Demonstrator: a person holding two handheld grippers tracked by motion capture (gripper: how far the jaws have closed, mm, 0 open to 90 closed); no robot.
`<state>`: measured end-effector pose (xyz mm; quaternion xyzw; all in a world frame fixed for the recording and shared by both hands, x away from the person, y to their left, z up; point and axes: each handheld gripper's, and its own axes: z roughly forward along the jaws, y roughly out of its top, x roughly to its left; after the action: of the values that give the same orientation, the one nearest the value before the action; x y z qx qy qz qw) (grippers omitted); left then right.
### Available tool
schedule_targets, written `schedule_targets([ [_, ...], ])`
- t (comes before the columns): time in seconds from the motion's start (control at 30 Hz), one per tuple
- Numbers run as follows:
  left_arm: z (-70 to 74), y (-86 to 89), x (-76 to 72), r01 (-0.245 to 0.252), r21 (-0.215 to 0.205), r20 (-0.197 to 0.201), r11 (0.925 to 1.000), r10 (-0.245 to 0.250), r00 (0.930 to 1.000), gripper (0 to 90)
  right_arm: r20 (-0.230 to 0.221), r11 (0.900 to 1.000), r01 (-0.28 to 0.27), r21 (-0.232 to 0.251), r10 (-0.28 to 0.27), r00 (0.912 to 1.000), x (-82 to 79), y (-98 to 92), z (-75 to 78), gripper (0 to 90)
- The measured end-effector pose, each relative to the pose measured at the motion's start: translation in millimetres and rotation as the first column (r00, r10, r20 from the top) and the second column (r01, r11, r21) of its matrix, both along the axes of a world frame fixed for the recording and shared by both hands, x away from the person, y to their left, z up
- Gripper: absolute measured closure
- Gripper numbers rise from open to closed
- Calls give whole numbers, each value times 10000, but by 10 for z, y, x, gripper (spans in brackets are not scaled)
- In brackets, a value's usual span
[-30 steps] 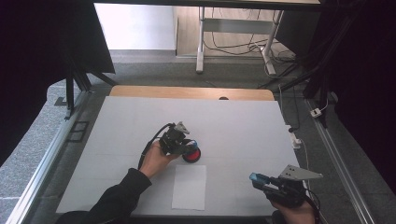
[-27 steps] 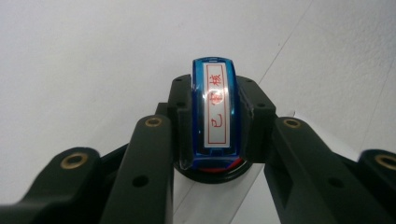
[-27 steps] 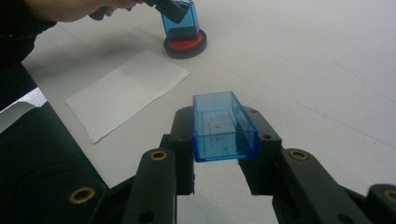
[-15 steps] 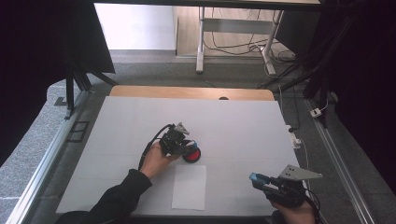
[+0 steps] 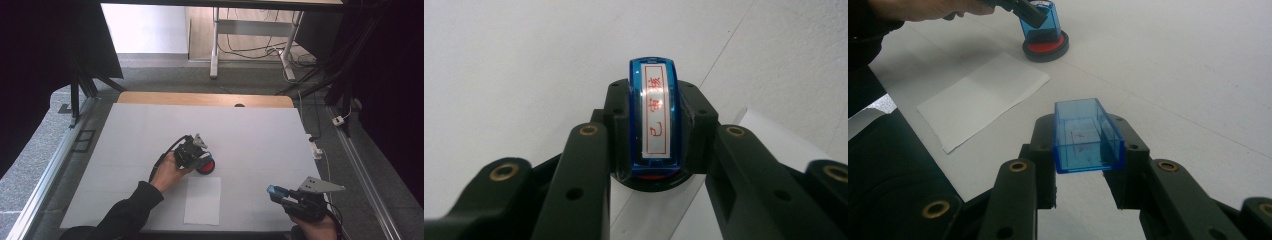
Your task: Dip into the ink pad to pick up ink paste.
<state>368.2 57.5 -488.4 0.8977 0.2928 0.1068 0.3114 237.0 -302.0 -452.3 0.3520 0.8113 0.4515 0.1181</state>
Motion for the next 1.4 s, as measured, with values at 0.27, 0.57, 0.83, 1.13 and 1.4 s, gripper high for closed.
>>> schedule_targets([
  [0.27,-19,102,102,-182,-771,-815,9969,119,9966,703,-7,10000,12,2,-12,10000,0,0,0,686],
  [0.57,-15,102,110,-115,-732,-859,9972,51,9963,702,0,10000,41,30,-41,10000,1,0,-2,686],
  [0.83,9,-7,17,-103,32,-188,9999,104,9998,702,10,10000,20,23,-20,10000,0,2,-2,686],
  [1.13,-21,118,101,-146,-862,-780,9962,79,9969,698,-6,10000,-6,62,6,10000,1,-7,0,686],
  [1.4,-24,155,115,-140,-1096,-864,9939,45,9963,696,-2,9999,-25,122,25,10000,-3,-15,2,686],
])
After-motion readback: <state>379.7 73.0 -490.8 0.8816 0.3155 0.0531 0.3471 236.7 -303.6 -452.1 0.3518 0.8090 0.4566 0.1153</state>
